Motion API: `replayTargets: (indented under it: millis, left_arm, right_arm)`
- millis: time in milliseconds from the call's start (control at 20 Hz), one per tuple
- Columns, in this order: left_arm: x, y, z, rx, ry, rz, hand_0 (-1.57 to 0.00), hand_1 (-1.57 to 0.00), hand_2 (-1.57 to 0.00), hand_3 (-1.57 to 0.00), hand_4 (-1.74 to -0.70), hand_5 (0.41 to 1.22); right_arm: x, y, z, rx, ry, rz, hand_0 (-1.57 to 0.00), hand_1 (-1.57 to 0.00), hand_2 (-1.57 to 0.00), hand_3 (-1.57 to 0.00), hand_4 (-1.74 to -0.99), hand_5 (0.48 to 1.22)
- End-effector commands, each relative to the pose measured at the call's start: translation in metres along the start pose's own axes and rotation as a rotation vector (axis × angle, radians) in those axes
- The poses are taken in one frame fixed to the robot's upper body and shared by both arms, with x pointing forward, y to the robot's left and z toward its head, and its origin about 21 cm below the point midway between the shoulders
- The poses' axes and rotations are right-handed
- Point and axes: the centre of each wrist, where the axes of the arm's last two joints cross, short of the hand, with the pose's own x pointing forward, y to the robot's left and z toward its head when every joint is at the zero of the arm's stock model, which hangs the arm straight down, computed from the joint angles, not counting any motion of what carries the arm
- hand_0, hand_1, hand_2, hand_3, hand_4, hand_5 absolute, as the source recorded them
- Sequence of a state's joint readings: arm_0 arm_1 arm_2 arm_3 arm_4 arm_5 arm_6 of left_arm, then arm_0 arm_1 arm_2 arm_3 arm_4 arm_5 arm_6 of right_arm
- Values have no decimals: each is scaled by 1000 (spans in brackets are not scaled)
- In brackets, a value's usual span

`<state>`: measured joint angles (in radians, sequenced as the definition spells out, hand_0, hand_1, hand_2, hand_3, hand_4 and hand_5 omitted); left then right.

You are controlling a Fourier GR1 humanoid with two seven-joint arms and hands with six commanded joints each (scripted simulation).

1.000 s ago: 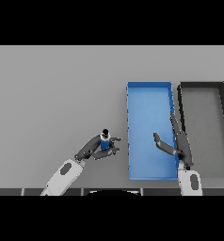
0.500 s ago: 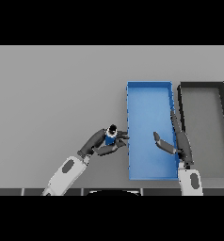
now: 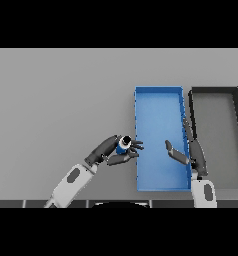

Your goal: Pick up the blue pipe and place it into the blue bin.

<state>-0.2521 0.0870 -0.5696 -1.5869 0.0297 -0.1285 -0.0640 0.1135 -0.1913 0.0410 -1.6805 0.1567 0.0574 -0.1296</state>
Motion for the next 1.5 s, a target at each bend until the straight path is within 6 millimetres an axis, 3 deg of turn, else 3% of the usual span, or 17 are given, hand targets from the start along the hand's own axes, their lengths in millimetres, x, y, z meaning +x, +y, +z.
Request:
replayTargets:
  millis: [0,350,500,700,1050,1250,1450]
  left_arm:
    - [1,1,0,-2,6,-5,-1568,-1569,-1569,-1569,-1466,1220]
    - [-1,2,0,-15,13,1,-1570,-1570,-1571,-1571,-1467,1220]
    - [0,-1,0,-18,1,9,-1571,-1571,-1571,-1571,-1467,1221]
    - [3,0,-2,-16,-1,4,-1571,-1571,-1571,-1571,-1467,1221]
    - [3,-2,-1,-22,8,-11,-1571,-1571,-1571,-1571,-1467,1221]
    - [2,8,-2,-14,6,-11,-1571,-1571,-1571,-1571,-1467,1221]
    - [1,8,-6,-38,1,-3,-1571,-1571,-1571,-1571,-1464,1221]
  right_arm:
    - [0,-1,-3,9,-3,1,1,1,1,1,-1141,643]
    - [0,-10,-26,82,-78,-20,1,1,-20,1,-1187,642]
    - [23,-20,-36,233,-173,-242,1,-22,-89,-1,-1202,624]
    - [65,-39,-55,487,-225,-297,1,-18,-117,0,-1228,588]
    - [138,-20,-78,772,-348,-160,1,-3,-66,1,-1291,558]
    - [157,2,-83,891,-385,-134,1,-1,-42,1,-1300,560]
    - [172,22,-91,984,-422,-131,1,0,-48,1,-1253,554]
